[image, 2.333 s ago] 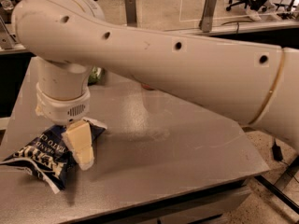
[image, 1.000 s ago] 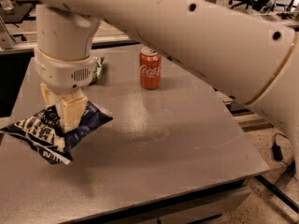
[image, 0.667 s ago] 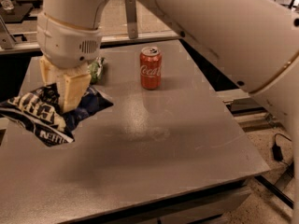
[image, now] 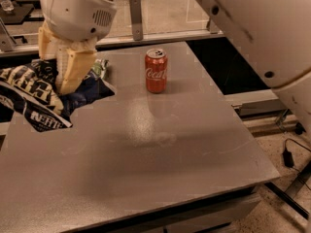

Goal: Pick blue chip bag

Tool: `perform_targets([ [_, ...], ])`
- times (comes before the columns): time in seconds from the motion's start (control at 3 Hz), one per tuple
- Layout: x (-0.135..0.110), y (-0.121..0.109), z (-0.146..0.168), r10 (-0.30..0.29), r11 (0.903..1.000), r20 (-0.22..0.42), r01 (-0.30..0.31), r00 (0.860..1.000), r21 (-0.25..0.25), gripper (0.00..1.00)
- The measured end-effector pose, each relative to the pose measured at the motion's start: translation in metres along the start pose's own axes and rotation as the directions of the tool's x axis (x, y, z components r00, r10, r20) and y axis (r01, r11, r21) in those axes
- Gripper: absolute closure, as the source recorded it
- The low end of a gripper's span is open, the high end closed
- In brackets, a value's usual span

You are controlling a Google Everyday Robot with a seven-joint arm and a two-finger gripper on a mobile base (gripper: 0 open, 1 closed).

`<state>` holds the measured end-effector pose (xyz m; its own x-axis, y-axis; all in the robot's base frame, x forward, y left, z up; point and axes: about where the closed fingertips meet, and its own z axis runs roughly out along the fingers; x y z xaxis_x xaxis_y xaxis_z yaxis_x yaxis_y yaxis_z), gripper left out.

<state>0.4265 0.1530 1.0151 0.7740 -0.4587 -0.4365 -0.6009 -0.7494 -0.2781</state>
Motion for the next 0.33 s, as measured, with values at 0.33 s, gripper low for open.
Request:
perform_targets([
  [0.33, -0.0014, -0.0087, 0.0014, -0.002, 0.9995, -0.003, 0.002, 1.0, 0.031, 1.0],
])
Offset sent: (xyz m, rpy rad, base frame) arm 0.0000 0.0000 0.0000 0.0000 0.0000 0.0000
